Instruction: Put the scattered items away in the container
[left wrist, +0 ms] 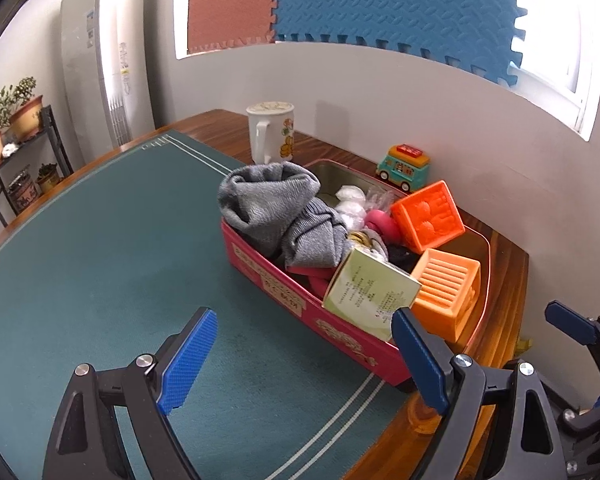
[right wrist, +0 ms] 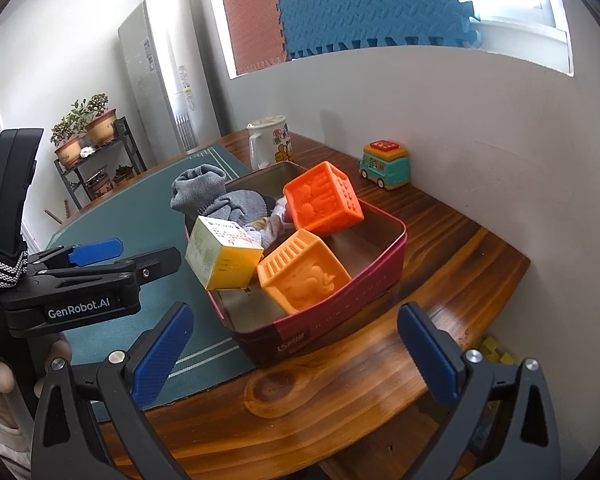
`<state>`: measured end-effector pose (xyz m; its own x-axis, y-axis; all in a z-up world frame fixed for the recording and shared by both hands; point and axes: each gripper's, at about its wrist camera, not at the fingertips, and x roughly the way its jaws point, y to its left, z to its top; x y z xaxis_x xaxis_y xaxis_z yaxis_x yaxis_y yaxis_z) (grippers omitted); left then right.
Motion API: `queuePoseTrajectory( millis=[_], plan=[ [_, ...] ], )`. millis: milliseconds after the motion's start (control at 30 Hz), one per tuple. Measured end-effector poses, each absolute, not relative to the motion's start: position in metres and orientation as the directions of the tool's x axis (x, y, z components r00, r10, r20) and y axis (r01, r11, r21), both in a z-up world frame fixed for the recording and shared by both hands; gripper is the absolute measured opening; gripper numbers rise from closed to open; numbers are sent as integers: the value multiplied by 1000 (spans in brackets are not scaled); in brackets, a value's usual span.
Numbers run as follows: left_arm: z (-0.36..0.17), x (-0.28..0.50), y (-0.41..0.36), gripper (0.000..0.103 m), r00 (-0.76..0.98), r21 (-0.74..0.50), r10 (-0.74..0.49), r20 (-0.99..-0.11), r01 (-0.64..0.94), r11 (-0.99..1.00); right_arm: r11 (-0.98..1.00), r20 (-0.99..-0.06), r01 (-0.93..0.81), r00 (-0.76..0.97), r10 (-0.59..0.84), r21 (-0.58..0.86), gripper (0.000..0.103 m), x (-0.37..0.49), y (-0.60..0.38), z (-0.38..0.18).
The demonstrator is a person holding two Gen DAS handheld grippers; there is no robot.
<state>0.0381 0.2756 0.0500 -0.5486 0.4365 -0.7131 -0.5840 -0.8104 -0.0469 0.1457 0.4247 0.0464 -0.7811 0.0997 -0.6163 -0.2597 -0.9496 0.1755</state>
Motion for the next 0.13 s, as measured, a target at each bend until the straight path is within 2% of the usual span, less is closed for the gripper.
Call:
queuePoseTrajectory(
  millis=[133],
  plan=[
    [48, 38, 269, 91, -560, -35, 425, -711, -576, -817, -956, -621, -236, -780, 78, 176, 102, 139, 415, 44]
  ],
)
